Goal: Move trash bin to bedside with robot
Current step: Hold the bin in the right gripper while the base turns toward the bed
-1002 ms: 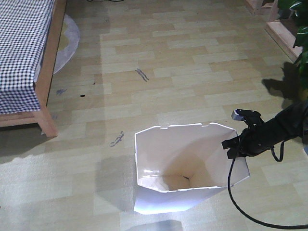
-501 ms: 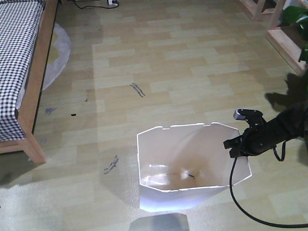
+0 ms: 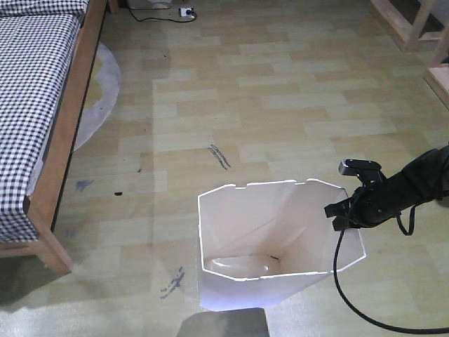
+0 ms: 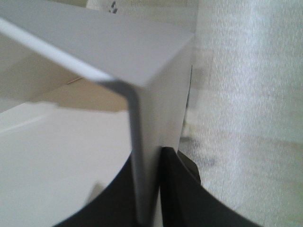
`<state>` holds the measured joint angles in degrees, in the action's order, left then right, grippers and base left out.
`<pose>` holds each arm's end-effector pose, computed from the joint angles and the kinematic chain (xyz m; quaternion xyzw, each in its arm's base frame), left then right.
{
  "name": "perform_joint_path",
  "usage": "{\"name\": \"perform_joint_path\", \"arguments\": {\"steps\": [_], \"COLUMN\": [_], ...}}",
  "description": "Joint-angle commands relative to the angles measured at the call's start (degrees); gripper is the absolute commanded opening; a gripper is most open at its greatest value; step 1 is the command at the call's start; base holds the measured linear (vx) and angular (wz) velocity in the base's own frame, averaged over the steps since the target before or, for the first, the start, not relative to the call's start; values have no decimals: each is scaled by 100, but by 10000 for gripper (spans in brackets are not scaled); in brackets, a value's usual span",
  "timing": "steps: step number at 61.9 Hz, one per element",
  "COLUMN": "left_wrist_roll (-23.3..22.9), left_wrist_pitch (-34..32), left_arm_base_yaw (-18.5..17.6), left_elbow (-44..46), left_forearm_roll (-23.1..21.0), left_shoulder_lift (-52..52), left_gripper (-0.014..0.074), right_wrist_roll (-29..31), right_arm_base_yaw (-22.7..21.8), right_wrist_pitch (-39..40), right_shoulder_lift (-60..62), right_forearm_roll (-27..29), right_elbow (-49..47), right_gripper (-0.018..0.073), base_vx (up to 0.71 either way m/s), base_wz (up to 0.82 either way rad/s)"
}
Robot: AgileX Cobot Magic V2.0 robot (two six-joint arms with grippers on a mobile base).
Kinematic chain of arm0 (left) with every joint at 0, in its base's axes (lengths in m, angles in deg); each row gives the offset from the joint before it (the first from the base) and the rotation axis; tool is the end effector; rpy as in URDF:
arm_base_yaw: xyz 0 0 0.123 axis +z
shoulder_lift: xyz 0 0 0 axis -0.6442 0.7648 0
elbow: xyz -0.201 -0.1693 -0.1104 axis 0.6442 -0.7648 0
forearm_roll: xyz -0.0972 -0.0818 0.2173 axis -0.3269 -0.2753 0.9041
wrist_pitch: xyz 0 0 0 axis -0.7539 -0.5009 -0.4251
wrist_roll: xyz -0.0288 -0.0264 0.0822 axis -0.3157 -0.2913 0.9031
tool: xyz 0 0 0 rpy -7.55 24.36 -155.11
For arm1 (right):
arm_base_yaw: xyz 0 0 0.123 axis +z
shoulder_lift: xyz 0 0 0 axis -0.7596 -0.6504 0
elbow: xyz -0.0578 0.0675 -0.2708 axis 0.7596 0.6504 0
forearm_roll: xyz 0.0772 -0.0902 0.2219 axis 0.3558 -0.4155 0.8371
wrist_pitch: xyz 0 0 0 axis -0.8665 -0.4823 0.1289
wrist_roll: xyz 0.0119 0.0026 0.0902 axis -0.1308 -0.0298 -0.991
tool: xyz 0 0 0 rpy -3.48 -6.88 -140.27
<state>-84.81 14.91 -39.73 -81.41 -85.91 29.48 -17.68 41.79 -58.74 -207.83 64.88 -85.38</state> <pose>0.0550 -0.0003 0.1825 -0.0301 0.7619 -0.0261 0.6465 0.3383 -0.0112 0.0177 -0.0650 0.9786 0.1766 0.0831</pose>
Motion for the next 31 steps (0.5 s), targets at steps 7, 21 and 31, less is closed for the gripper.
{"name": "perform_joint_path", "arguments": {"steps": [7,21,31], "left_wrist_roll": [-45,-45,-45], "left_wrist_pitch": [-397,-397,-397], "left_arm_base_yaw": [-18,-18,-18], "left_elbow": [-165,-165,-165], "left_forearm_roll": [-24,-24,-24], "left_shoulder_lift": [-56,-56,-56], "left_gripper": [-6,-6,-6], "right_wrist_roll": [-54,-54,-54], "right_arm_base_yaw": [-13,-13,-13], "right_wrist_pitch": [-722,-722,-722], "right_shoulder_lift": [444,444,444], "right_forearm_roll": [445,445,445], "right_elbow": [-102,-102,-102], "right_gripper": [-6,-6,-6], "base_vx": [40,39,40], "base_wz": [14,8,-1]}}
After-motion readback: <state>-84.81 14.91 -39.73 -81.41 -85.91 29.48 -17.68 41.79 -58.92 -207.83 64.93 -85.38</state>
